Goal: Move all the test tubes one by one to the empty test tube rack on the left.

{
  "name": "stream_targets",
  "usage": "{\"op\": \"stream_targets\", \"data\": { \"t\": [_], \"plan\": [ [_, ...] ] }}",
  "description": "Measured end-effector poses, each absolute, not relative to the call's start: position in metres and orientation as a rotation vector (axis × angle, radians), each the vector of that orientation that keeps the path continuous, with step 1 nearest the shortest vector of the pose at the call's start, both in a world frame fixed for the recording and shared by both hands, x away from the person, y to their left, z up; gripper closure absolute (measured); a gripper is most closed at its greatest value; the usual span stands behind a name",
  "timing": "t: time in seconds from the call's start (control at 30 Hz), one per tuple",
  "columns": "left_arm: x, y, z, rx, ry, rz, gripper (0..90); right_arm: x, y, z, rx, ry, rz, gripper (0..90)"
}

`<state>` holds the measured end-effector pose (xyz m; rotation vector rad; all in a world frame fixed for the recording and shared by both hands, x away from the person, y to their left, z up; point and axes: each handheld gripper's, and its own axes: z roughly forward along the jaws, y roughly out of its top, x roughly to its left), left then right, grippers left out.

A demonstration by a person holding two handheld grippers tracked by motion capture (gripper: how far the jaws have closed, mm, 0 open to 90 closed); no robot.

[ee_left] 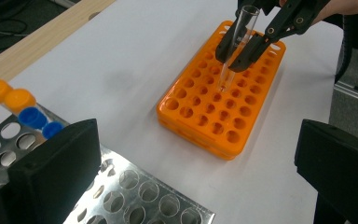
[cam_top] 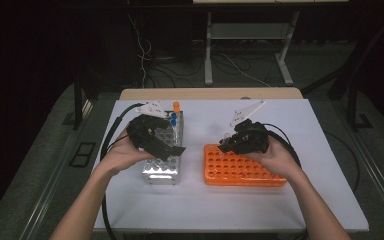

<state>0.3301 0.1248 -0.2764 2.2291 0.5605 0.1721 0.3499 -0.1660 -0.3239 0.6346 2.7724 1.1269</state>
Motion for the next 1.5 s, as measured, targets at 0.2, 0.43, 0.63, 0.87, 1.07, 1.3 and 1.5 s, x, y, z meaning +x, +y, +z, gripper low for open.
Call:
{"op": "stream_targets", "data": {
  "t": [0.2,0.43,0.63,0.87,1.07,1.3,1.5],
  "plan": [
    [0.33,0.115,-0.268,2.241,0.522,0.169,0.0,0.345,-0.16,-0.317,0.591,2.791,1.121,74.7],
    [0.33,0.103,-0.263,2.27,0.474,0.155,1.0,0.34,-0.15,-0.312,0.537,2.816,1.107,74.7],
    [0.332,0.094,-0.261,2.302,0.434,0.132,3.8,0.339,-0.143,-0.31,0.508,2.835,1.097,74.8],
    [0.335,0.086,-0.264,2.327,0.406,0.103,8.0,0.338,-0.131,-0.312,0.462,2.86,1.085,74.7],
    [0.334,0.08,-0.268,2.359,0.363,0.075,13.7,0.335,-0.123,-0.315,0.44,2.877,1.074,74.7],
    [0.333,0.071,-0.272,2.398,0.303,0.04,23.4,0.331,-0.115,-0.316,0.413,2.887,1.075,74.7],
    [0.332,0.067,-0.273,2.416,0.258,0.022,38.6,0.327,-0.11,-0.316,0.386,2.892,1.074,74.8]
  ]
}}
